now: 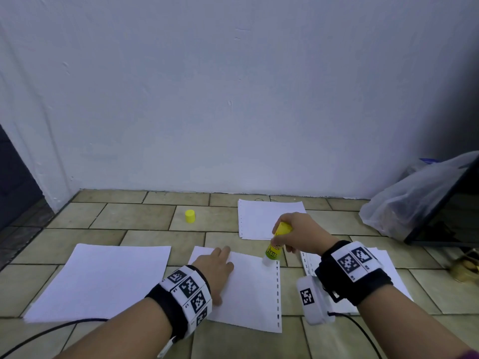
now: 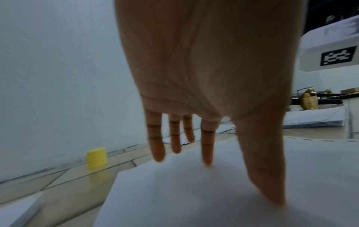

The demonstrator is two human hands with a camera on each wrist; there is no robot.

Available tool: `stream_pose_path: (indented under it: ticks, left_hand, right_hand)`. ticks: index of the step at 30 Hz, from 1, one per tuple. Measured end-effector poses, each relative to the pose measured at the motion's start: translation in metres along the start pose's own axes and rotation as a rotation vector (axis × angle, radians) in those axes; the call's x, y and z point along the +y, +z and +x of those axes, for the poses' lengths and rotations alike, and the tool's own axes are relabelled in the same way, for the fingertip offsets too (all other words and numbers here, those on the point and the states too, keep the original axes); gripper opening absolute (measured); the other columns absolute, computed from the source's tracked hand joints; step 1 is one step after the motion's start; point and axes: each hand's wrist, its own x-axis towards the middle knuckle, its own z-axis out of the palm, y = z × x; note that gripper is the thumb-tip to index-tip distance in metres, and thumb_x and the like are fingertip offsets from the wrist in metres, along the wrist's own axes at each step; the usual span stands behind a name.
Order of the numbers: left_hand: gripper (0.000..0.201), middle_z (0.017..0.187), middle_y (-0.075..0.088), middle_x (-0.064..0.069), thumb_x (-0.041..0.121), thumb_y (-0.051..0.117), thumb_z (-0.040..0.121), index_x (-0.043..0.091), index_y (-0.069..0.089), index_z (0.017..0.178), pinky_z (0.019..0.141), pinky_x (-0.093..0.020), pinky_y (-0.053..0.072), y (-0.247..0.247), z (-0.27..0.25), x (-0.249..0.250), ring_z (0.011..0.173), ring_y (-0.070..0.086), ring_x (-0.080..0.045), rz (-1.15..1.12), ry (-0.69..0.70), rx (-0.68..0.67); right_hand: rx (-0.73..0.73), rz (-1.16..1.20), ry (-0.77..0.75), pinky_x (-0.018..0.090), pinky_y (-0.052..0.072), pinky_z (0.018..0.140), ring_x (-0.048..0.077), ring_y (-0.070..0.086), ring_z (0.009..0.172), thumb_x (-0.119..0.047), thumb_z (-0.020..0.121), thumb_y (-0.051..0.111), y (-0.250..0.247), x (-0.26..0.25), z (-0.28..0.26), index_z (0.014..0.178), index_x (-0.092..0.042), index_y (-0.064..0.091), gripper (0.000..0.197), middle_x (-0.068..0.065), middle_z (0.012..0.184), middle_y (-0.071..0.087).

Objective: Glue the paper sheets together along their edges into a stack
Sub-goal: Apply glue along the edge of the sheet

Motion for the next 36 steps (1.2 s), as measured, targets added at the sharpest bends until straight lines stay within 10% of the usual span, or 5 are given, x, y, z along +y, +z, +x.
stream_pose_path:
  ticks: [4, 16, 27, 36]
  left_hand:
    - [0.068, 0.155, 0.009, -0.002, 0.018, 0.063, 0.088, 0.019, 0.027, 0.146, 0.092, -0.04, 0.044, 0.004, -0.001, 0.001, 0.137, 0.023, -0.023, -0.096, 0.164, 0.004]
    - [0.082, 0.142, 0.029, -0.011, 0.037, 0.07, 0.085, 0.0, 0.025, 0.143, 0.096, -0.039, 0.039, -0.005, -0.004, 0.004, 0.125, 0.037, -0.026, -0.156, 0.029, 0.02]
    - [0.082, 0.148, 0.024, -0.011, 0.041, 0.069, 0.085, 0.0, 0.029, 0.143, 0.105, -0.039, 0.034, 0.002, 0.005, 0.0, 0.132, 0.029, -0.027, -0.132, 0.058, 0.032]
    - [0.08, 0.152, 0.02, -0.008, 0.039, 0.067, 0.086, 0.003, 0.027, 0.146, 0.108, -0.039, 0.033, 0.003, 0.004, -0.001, 0.137, 0.025, -0.025, -0.135, 0.069, 0.024]
  right_hand:
    - [0.076, 0.055, 0.003, 0.016, 0.04, 0.041, 0.004, 0.051, 0.037, -0.01, 0.077, 0.072, 0.009, 0.002, 0.008, 0.088, -0.011, 0.059, 0.017, 0.001, 0.072, 0.059]
    - [0.251, 0.162, 0.0, 0.035, 0.056, 0.074, 0.023, 0.061, 0.076, -0.009, 0.074, 0.072, 0.042, -0.004, 0.033, 0.086, -0.014, 0.062, 0.016, 0.006, 0.086, 0.063]
    - [0.03, -0.162, -0.039, 0.022, 0.04, 0.071, 0.013, 0.049, 0.089, -0.015, 0.079, 0.07, 0.042, -0.019, 0.036, 0.106, -0.013, 0.063, 0.028, 0.005, 0.112, 0.057]
    - [-0.152, -0.401, -0.059, 0.017, 0.042, 0.062, 0.013, 0.051, 0.087, -0.017, 0.079, 0.07, 0.024, -0.008, -0.003, 0.106, -0.014, 0.065, 0.027, -0.003, 0.097, 0.053]
